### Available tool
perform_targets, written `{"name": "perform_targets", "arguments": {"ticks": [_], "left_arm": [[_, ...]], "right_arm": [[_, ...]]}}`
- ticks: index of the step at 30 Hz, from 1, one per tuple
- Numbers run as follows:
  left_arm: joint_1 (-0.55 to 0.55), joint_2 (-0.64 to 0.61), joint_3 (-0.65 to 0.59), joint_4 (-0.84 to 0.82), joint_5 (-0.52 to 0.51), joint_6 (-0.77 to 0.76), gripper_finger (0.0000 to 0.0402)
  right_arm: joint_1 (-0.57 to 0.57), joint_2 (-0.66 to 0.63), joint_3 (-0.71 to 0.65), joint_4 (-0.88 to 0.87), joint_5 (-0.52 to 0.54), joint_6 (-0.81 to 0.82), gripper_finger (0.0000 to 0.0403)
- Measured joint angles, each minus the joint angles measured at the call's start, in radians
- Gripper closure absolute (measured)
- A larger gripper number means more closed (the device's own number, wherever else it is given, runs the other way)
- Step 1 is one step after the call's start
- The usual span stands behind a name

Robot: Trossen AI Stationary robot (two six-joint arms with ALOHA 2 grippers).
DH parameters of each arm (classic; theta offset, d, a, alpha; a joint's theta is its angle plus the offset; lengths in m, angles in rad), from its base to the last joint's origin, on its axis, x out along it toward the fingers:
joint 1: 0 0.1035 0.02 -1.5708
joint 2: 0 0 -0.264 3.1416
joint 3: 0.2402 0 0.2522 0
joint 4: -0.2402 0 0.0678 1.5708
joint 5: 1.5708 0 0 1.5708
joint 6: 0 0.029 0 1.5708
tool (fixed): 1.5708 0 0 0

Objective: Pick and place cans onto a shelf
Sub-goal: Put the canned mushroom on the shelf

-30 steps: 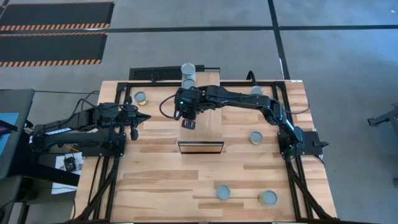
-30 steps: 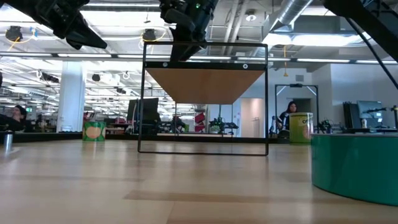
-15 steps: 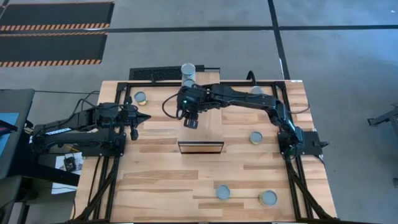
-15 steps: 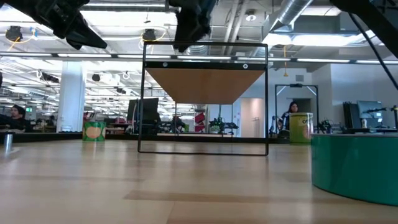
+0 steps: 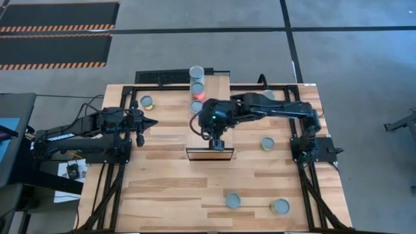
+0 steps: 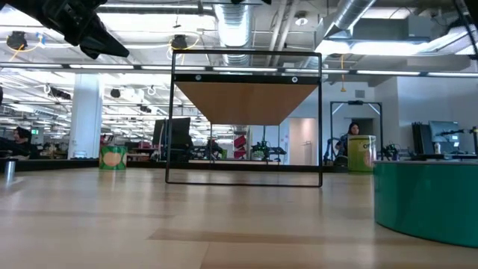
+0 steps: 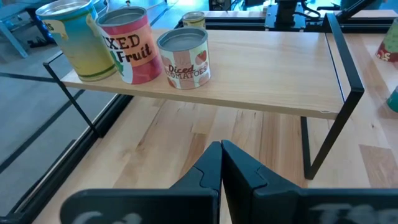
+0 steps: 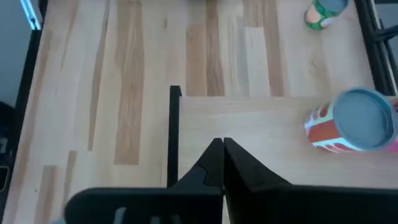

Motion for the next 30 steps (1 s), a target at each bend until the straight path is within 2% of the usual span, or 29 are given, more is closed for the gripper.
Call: {"name": "perform_targets", "arguments": {"ticks": [8, 11, 14, 20, 24, 30], "left_arm": [[0.000, 0.000, 0.000, 0.000, 0.000, -0.004, 0.0401], [0.000, 0.000, 0.000, -0.001, 0.000, -0.020, 0.0401], [0.000, 0.000, 0.000, -0.003, 0.000, -0.044, 0.0401], [0.000, 0.000, 0.000, -0.003, -0.004, -0.105, 0.0401], [0.000, 0.001, 0.000, -0.002, -0.016, -0.101, 0.0401], [0.000, 0.001, 0.000, -0.002, -0.073, -0.042, 0.0401]], "right_arm": [[0.025, -0.284, -0.543, 0.488, 0.027, 0.158, 0.0397], [0.051, -0.411, -0.704, 0.570, 0.069, 0.244, 0.0399], [0.087, -0.536, -0.811, 0.526, 0.140, 0.333, 0.0398], [0.149, -0.727, -0.981, 0.287, 0.244, 0.511, 0.0394], [0.170, -0.802, -1.125, 0.185, 0.251, 0.637, 0.0372], [0.195, -0.879, -1.366, 0.173, 0.249, 0.829, 0.0348]]}}
